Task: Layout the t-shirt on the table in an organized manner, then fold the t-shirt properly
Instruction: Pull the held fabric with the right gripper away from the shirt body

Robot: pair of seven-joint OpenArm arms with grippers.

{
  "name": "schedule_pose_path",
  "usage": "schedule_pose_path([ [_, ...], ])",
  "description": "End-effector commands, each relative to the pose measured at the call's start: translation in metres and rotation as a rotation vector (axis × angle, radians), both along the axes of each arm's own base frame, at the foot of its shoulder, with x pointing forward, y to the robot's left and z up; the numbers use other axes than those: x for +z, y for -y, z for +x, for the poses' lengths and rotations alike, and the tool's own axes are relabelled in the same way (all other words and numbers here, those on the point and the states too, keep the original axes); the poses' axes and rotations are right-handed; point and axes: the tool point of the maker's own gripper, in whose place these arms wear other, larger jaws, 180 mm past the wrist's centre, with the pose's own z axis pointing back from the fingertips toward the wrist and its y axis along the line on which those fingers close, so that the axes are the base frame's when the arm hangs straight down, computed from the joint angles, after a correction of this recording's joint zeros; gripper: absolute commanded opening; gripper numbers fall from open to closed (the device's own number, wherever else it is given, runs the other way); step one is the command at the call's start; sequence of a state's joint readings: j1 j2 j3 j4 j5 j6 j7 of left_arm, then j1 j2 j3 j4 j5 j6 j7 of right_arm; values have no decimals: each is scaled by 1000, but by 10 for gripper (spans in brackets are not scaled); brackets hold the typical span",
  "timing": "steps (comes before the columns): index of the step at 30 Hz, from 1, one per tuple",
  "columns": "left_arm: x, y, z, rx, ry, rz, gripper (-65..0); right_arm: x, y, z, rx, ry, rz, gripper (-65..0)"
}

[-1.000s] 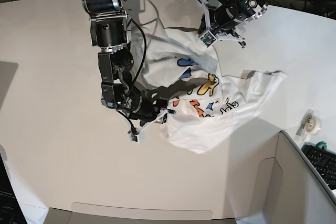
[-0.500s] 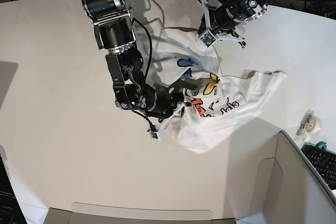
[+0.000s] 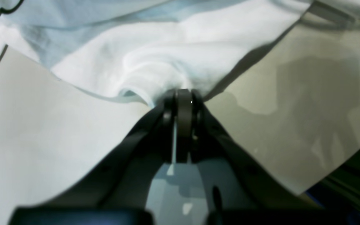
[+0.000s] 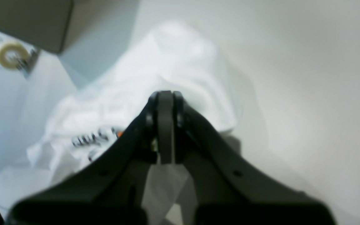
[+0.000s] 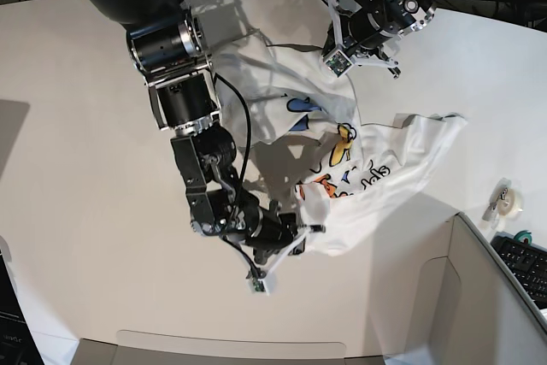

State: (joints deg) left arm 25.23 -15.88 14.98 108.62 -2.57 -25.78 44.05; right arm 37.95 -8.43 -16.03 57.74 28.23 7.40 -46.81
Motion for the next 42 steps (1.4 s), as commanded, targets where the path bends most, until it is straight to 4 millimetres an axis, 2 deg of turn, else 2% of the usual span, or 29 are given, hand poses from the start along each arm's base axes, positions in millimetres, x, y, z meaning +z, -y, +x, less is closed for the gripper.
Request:
schedule_pose_path([
  [1, -21, -23, -22, -6, -105, 131, -650, 45, -8, 16, 7, 111, 37, -650],
  [6, -22, -24, -24, -7, -108, 133, -650, 97, -7, 15, 1, 203, 51, -650],
  [9, -22, -24, -24, -7, -110, 133, -650, 116, 38, 20, -119, 235, 8, -650],
  [11, -22, -24, -24, -7, -110, 133, -650, 114, 58, 15, -155, 207, -31, -650],
  [14, -22, -28, -24, -13, -109, 145, -650, 86, 71, -3, -158, 136, -62, -650],
  [16, -22, -28, -23, -12, -106, 145, -650, 59, 79, -17, -164, 87, -79, -643],
  [19, -22, -29, -23, -12, -112, 152, -633, 19, 88, -35, -183, -5, -87, -523],
  [21, -22, -29, -23, -12, -112, 152, -604, -9, 100, -45, -226, -86, -62, -410],
  [23, -22, -29, -23, -12, -112, 152, -584, -22, 101, -49, -244, -130, -45, -312],
  [25, -22, -29, -23, -12, -112, 152, -576, -31, 99, -50, -244, -158, -46, -267],
  [29, -22, -29, -23, -12, -112, 152, -575, -49, 93, -42, -276, -164, -27, -264],
  [32, -22, -29, -24, -12, -113, 153, -575, -74, 86, -38, -287, -212, -29, -264],
  [34, -22, -29, -24, -12, -113, 153, -575, -84, 69, -40, -248, -217, -14, -264],
  [42, -22, -29, -24, -12, -113, 153, -575, -103, 38, -48, -197, -245, 21, -264],
])
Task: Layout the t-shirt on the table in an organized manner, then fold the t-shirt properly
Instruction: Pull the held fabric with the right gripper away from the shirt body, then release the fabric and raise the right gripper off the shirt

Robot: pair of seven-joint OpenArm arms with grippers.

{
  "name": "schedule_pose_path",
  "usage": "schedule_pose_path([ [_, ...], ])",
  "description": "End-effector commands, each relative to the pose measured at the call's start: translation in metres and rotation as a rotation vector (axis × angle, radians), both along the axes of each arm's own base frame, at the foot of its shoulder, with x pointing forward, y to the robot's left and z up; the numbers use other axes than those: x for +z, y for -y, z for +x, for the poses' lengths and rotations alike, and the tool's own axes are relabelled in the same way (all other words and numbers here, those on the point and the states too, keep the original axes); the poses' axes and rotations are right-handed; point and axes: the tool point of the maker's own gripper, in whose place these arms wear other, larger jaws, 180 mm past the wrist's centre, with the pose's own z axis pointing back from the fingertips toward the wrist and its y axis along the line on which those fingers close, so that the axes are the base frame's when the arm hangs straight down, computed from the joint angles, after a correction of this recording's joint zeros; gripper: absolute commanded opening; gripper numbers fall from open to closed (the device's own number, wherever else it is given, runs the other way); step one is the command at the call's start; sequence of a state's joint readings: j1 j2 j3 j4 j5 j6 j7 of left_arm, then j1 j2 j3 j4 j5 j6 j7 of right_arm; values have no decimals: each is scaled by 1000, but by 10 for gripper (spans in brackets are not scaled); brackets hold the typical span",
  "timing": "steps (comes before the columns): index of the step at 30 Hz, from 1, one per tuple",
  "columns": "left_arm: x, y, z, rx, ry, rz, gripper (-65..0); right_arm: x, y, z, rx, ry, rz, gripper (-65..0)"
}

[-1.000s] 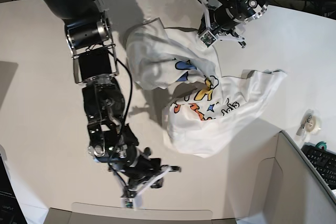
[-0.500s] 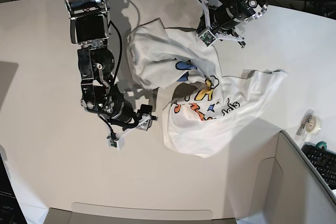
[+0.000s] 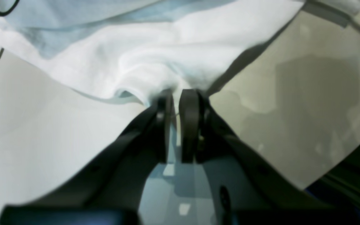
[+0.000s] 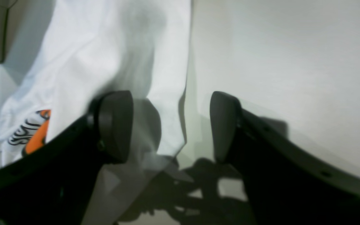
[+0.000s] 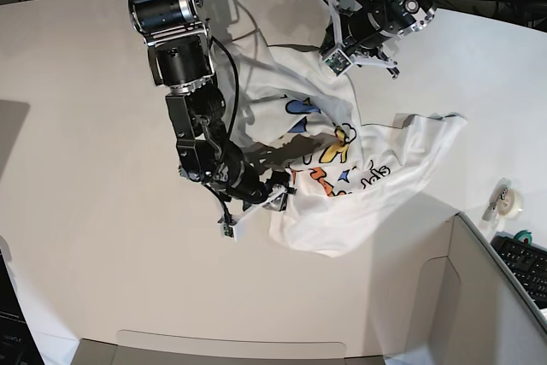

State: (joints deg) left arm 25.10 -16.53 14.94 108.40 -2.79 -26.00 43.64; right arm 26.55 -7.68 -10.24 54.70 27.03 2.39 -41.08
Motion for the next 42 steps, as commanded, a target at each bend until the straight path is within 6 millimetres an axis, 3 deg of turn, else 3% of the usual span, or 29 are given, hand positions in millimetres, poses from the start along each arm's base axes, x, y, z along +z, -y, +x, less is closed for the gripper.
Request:
schedule_pose_path([
  [1, -22, -27, -24, -5, -115, 151, -575, -1, -13, -4, 25, -41, 10, -264],
  [6, -22, -27, -24, -5, -115, 151, -576, -11, -13, -8, 28, -71, 4, -283],
  [7, -22, -27, -24, -5, -115, 151, -576, -11, -13, -8, 28, -71, 4, -322],
  [10, -22, -27, -24, -5, -115, 151, -576, -10, -13, -7, 29, -69, 1, -595],
  [11, -22, -27, -24, -5, -115, 151, -576, -5, -12, -3, 32, -57, -9, -650],
  [16, -22, -26, -25, -5, -114, 147, -576, 13, 6, 22, 47, 33, -170, -650],
  [25, -22, -27, -26, -6, -116, 148, -576, 102, 22, 88, 22, 241, -271, -650],
  [28, -22, -27, -27, -6, -117, 149, -576, 124, 44, 105, -9, 286, -304, -650],
  [36, -18, -35, -42, -49, -125, 171, -576, 172, 102, 137, -96, 427, -477, -650],
  [42, -11, -52, -42, -87, -110, 220, -576, 192, 116, 145, -104, 495, -635, -650],
])
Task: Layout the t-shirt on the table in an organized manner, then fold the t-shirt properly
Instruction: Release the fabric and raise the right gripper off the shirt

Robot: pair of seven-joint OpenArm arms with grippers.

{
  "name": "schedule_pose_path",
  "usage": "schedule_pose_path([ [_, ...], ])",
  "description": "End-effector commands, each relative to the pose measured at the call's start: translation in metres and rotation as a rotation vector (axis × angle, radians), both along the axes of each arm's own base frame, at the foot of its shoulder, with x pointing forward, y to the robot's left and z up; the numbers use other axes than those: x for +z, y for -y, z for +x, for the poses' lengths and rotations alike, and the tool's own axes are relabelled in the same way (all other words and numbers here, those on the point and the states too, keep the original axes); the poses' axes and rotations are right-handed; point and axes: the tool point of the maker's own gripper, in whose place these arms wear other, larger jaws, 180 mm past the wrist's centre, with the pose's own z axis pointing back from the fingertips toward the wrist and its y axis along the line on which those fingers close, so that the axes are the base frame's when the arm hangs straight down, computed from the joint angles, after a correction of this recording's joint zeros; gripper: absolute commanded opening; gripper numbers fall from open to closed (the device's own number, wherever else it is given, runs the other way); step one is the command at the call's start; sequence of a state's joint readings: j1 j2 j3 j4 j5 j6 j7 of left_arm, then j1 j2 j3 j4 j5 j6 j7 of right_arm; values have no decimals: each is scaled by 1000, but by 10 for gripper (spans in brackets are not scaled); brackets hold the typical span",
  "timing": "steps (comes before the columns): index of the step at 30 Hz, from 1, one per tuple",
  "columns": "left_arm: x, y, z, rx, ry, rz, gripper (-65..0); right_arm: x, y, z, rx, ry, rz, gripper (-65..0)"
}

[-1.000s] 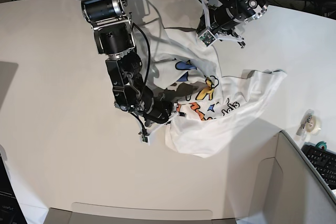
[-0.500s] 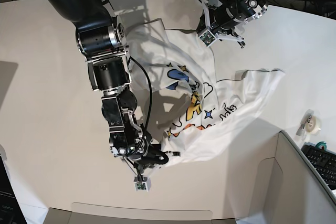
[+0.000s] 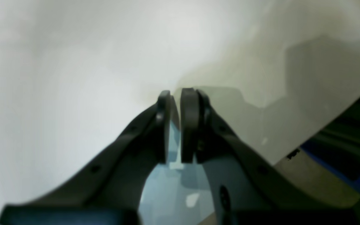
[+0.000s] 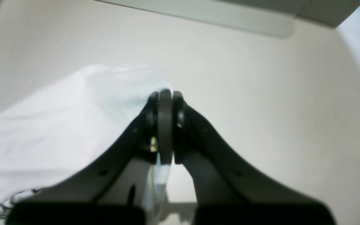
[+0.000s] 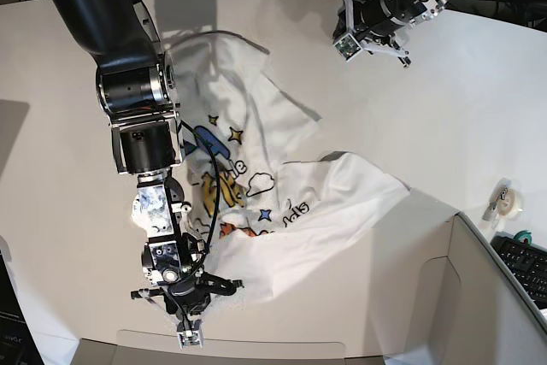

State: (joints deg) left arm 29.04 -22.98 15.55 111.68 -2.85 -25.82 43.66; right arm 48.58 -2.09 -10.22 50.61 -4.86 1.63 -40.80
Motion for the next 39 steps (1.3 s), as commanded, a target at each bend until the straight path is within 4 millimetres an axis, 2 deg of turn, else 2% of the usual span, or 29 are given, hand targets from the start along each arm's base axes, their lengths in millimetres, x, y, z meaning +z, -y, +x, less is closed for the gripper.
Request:
schedule_pose_path([
  [1, -16, -35, -25, -27, -99, 166, -576, 44, -2, 15, 9, 119, -15, -650],
  [5, -16, -49, -31, -42, -113, 203, -576, 50, 1, 18, 5, 144, -54, -650],
  [8, -15, -50, -30, -43, -109, 205, -576, 46, 7, 17, -6, 138, -83, -650],
  [13, -15, -42, -28, -29, -104, 183, -576, 13, 15, 3, -14, 85, -156, -650],
  [15, -15, -37, -26, -17, -99, 166, -576, -1, 16, -3, -13, 64, -191, -588],
  [18, -6, -30, -15, -18, -60, 151, -575, -10, 18, -10, -13, 57, -229, -443],
  [21, 5, -23, -5, -12, -18, 133, -574, 3, 17, -22, -18, 125, -235, -319],
  [24, 17, -30, 7, 19, 29, 133, -574, 41, 22, -39, -52, 224, -233, -306],
  [26, 24, -24, 13, 20, 57, 116, -574, 60, 26, -55, -79, 252, -220, -306],
  [27, 30, -18, 20, 25, 81, 100, -574, 67, 28, -66, -94, 255, -211, -306],
  [29, 35, -10, 26, 33, 101, 76, -573, 70, 33, -87, -123, 234, -192, -306],
  [32, 36, -1, 27, 40, 104, 48, -562, 54, 40, -119, -156, 164, -171, -306],
  [34, 41, 16, 34, 15, 135, 7, -546, 34, 48, -142, -182, 120, -154, -306],
  [39, 43, 47, 30, -65, 141, -47, -535, -27, 82, -187, -260, -32, -38, -306],
])
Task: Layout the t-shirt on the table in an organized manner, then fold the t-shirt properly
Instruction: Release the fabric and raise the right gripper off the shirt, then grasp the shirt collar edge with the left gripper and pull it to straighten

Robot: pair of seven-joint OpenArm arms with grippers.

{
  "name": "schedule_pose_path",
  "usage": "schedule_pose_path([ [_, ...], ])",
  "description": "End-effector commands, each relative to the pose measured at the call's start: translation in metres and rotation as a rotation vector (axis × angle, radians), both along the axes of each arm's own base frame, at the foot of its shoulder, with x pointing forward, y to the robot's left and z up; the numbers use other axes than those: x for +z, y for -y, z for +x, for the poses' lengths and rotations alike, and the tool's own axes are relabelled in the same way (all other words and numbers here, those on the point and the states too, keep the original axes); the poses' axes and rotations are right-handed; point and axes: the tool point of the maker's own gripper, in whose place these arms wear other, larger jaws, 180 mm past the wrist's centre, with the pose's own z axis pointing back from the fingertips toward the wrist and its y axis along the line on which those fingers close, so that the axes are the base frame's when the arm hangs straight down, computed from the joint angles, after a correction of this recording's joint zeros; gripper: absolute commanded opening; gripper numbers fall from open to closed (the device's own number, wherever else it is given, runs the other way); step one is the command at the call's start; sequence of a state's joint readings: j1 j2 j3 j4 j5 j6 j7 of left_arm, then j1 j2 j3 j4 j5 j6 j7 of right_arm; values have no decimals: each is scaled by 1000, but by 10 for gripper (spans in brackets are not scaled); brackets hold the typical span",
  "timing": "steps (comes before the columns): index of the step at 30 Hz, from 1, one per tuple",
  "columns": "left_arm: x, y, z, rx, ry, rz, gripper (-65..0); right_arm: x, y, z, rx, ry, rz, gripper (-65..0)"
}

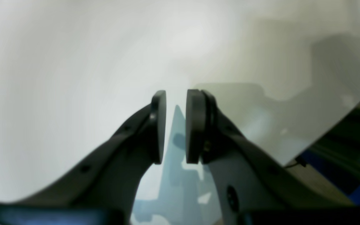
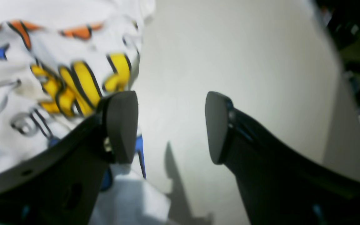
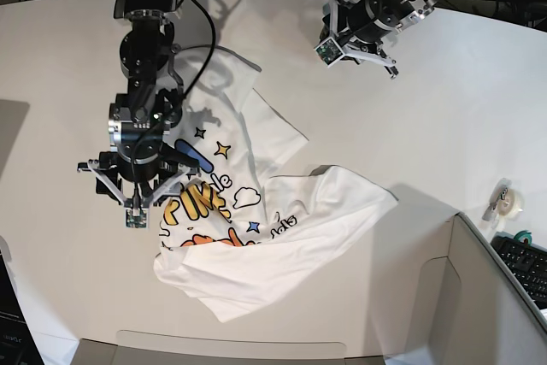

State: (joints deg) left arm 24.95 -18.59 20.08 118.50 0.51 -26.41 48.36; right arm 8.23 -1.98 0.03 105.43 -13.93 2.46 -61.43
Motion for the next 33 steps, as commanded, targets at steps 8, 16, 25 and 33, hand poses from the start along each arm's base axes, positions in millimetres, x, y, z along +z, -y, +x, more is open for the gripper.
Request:
schedule_pose_path([
  [8, 20, 51, 2, -150, 61, -84, -529, -48, 35, -21, 12, -111, 136, -306],
  [16, 46, 104, 16, -267, 138, -153, -518, -86, 27, -30, 45, -202, 273, -306],
  [25, 60, 130, 31, -316, 174, -142, -518, -92, 18, -38, 63, -210, 353, -306],
  [33, 39, 138, -6, -446, 148, -12, -518, -121, -22, -40, 72, -278, 492, -305],
])
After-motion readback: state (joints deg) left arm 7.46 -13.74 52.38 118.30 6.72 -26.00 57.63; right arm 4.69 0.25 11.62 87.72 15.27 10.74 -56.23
